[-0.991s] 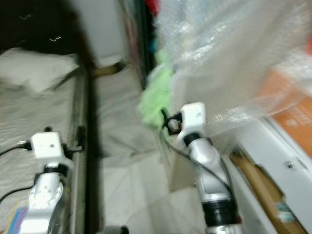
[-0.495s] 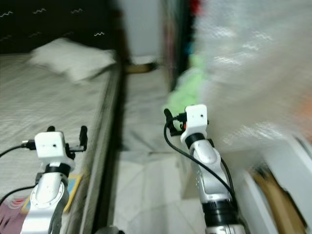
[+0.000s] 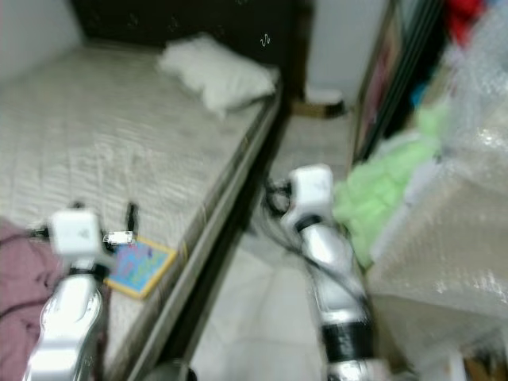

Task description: Clean up the room

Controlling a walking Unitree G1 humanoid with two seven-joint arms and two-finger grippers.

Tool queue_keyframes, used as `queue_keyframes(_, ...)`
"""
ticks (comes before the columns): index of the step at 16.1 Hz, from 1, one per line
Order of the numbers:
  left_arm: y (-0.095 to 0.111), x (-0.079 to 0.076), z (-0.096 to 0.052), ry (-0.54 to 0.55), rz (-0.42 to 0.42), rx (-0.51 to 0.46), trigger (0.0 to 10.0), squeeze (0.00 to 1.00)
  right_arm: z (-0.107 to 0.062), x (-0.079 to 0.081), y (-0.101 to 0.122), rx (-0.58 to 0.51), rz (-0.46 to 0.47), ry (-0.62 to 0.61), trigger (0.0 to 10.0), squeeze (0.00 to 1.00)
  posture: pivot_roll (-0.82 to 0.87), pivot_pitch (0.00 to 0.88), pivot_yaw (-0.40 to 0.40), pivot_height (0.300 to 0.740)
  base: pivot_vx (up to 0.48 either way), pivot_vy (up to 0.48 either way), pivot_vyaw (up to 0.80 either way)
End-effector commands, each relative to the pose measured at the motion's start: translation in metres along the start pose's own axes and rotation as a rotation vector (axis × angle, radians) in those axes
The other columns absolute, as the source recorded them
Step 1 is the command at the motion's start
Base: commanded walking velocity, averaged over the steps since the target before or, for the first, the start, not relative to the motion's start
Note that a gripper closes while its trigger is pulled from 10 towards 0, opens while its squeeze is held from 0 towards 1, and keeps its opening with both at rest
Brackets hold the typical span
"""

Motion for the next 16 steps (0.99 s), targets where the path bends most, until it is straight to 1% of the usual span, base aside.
queue_keyframes(1, 0.0048, -0.0038, 0.0004, -0.009, -0.002, -0.016, 10.0, 0.00, -0.0015, -0.0089, 0.0015, 0.000, -0.007, -0.014, 10.0, 0.00, -0.06, 0.000, -0.004, 0.740, 0.000, 0.000, 0.80)
queue_keyframes(6, 0.0052, -0.0043, -0.0004, -0.014, -0.005, -0.016, 10.0, 0.00, -0.0012, -0.0034, -0.0009, 0.005, 0.009, 0.009, 10.0, 0.00, -0.06, 0.000, 0.002, 0.740, 0.000, 0.000, 0.80)
queue_keyframes(16, 0.0053, -0.0040, 0.0000, -0.015, -0.020, -0.019, 10.0, 0.00, 0.0001, -0.0012, 0.0002, 0.002, 0.015, 0.024, 10.0, 0.00, -0.06, 0.000, 0.001, 0.740, 0.000, 0.000, 0.80)
Point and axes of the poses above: a point about 5 cm out from each wrist's last joint towards the gripper, its own z axis pointing out of the wrist towards the gripper, its own y axis along the axis of the wrist's last joint, x = y × z, the point moved 5 cm from there along z, pointing out of the wrist towards the gripper, and after that the axes turned 6 degrees about z, right-handed, at the moved point
